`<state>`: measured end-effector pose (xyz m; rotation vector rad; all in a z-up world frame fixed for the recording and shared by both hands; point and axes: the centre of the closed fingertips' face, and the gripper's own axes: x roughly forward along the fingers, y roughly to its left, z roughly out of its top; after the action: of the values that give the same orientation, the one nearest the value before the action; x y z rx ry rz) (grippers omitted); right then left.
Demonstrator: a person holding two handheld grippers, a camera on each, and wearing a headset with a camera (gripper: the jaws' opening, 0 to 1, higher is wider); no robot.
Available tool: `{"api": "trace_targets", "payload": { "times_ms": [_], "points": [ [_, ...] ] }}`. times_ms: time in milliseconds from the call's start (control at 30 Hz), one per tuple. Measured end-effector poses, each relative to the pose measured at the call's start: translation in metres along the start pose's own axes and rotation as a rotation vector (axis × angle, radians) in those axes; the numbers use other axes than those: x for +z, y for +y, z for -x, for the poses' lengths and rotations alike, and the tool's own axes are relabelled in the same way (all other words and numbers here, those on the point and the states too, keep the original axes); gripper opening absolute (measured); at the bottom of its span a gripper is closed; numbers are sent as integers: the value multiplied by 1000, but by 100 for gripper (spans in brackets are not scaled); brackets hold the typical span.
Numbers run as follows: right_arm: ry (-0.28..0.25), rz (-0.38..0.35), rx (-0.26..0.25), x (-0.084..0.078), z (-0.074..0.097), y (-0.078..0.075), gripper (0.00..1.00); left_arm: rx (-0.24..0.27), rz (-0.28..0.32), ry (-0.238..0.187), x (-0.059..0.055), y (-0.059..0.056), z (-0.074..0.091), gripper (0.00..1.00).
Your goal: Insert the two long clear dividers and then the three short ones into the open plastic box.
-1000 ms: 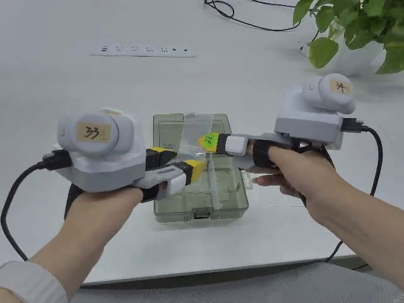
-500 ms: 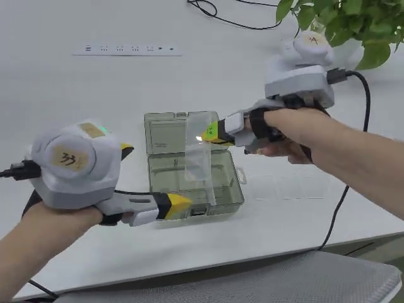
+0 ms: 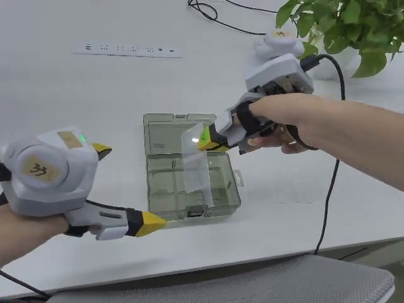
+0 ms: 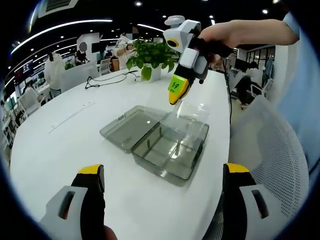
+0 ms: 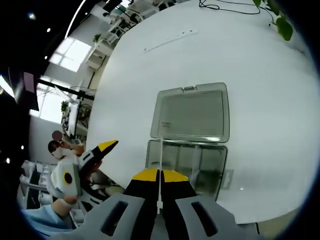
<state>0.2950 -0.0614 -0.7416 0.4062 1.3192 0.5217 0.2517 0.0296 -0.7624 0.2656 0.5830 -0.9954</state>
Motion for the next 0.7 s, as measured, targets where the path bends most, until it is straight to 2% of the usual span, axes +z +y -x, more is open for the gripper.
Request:
{"api": "trace_targets", "payload": {
  "times_ms": [33,67,100,167,267,467,600,700],
  "points": [
    [30,-3,-16,3,-1,-4,2,1,1,3,-1,0,0,100],
    [30,-2,-20,5,-2,-4,2,0,1,3,-1,-1,0,100],
    [54,-8,-32,7,-5,-9,2,-1,2,3,-2,-1,1,100],
    [56,-9,-41,6,-6,-7,2,-2,4,7,-4,-2,0,100],
    [90,-15,-73,3,-8,-7,2,-4,9,7,-7,-2,-1,100],
    [134,-40,-145,-1,-17,-16,2,-6,16,4,-9,-2,-2,100],
    [148,-44,-163,-7,-20,-11,2,-8,25,-1,-10,-2,-2,100],
    [167,-49,-177,-4,-28,-13,2,-12,23,-2,-9,-3,-4,100]
  ]
}}
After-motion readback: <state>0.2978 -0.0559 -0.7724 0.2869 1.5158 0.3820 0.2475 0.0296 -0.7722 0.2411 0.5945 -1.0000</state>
